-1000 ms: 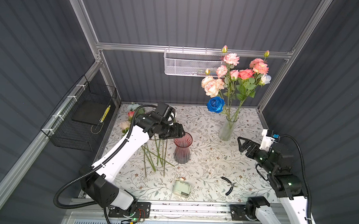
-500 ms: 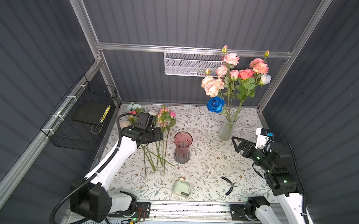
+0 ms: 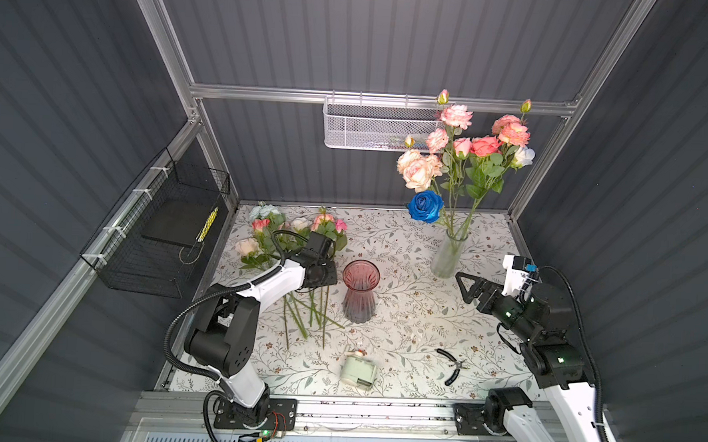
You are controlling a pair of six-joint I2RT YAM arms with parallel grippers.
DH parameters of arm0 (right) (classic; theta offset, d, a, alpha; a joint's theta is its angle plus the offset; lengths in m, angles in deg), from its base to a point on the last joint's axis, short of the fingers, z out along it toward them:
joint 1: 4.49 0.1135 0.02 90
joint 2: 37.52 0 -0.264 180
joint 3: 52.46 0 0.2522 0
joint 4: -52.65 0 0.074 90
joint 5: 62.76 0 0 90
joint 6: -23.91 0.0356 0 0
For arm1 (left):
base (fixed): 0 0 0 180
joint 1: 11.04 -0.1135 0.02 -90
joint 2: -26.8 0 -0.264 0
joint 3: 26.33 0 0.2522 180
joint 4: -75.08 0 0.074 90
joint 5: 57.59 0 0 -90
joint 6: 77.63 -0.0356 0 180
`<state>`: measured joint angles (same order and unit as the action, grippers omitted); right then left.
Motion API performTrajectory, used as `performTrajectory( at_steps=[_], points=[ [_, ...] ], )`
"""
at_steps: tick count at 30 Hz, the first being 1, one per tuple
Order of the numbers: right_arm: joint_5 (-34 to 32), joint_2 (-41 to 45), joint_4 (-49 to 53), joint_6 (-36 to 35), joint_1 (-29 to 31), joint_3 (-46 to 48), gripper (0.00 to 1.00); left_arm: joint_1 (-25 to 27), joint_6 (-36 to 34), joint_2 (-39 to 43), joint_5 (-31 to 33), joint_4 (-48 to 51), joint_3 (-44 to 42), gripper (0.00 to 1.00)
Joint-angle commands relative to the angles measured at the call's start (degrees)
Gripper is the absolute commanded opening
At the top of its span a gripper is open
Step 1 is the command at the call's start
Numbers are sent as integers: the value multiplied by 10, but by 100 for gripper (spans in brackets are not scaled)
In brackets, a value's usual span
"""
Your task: Arrange the flowers into the vase
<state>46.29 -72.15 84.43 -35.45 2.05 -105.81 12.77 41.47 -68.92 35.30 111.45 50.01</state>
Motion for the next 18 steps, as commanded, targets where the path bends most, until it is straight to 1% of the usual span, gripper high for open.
performTrajectory(
  at_steps=[1, 6, 11, 14, 18],
  points=[
    [-18, 6, 4, -12, 1, 4, 99, -3, 5, -21, 29, -17, -2, 41],
    [-22, 7, 13, -19, 1, 5, 99, -3, 3, -47, 35, -29, 0, 36],
    [-32, 14, 18, -22, 1, 4, 99, -4, 8, -66, 72, -17, 6, 31],
    [-34, 14, 21, -25, 1, 4, 99, -5, 7, -82, 72, -21, 10, 29],
    [-36, 15, 25, -26, 1, 3, 99, -5, 5, -90, 75, -33, 11, 18]
  ],
)
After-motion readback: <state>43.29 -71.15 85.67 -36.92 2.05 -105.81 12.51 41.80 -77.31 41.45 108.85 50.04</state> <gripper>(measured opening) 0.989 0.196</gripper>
